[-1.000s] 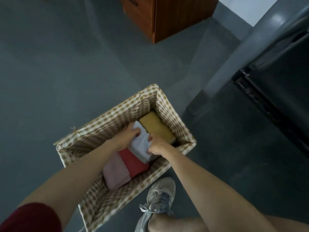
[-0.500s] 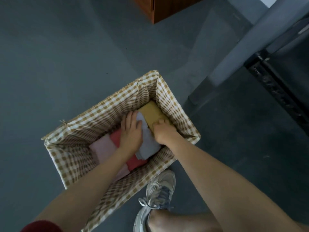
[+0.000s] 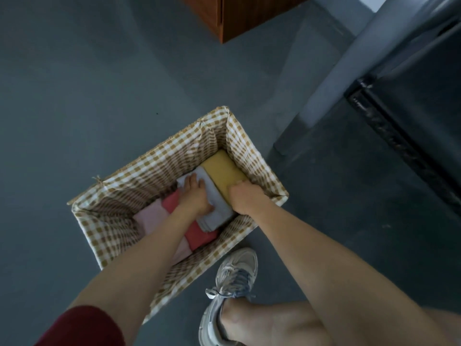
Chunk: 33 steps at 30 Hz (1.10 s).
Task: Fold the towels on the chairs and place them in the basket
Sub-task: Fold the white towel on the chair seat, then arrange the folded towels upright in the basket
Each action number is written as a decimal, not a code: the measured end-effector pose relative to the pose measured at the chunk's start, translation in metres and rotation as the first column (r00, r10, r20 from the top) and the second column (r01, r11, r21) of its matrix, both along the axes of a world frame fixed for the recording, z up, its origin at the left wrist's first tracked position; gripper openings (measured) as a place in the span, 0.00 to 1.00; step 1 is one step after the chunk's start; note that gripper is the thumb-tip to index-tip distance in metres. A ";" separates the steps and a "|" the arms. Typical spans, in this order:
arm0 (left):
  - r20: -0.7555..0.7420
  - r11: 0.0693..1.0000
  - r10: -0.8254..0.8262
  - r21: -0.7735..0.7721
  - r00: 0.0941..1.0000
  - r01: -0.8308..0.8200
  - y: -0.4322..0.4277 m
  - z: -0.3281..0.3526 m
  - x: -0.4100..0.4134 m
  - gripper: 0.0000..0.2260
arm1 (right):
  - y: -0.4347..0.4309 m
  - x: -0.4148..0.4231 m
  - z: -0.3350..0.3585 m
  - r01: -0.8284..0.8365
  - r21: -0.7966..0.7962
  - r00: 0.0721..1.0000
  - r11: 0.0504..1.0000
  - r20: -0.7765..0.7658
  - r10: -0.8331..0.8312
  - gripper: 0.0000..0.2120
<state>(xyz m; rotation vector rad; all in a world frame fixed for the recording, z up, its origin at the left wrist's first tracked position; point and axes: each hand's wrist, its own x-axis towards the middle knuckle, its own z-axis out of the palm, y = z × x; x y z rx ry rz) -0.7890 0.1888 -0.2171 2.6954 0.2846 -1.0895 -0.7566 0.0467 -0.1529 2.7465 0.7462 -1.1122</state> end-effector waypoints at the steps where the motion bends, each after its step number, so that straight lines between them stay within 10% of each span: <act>1: 0.043 1.000 -0.005 0.010 0.999 0.005 -0.003 0.012 -0.001 0.38 | -0.001 -0.002 0.010 -0.011 0.028 0.999 1.000 0.035 0.010 0.15; 12: 0.465 0.958 -0.248 -0.010 0.850 0.285 -0.117 0.237 -0.016 0.17 | -0.112 -0.039 0.212 0.103 0.262 0.894 0.960 0.398 -0.205 0.18; 25: 0.782 0.653 -0.537 0.147 0.317 0.743 -0.400 0.416 -0.069 0.15 | -0.412 -0.197 0.357 0.558 0.500 0.275 0.662 0.641 -0.716 0.19; 33: 0.736 0.398 -0.646 0.098 0.203 0.912 -0.575 0.408 -0.121 0.11 | -0.565 -0.277 0.326 0.760 0.488 0.057 0.429 0.608 -0.792 0.18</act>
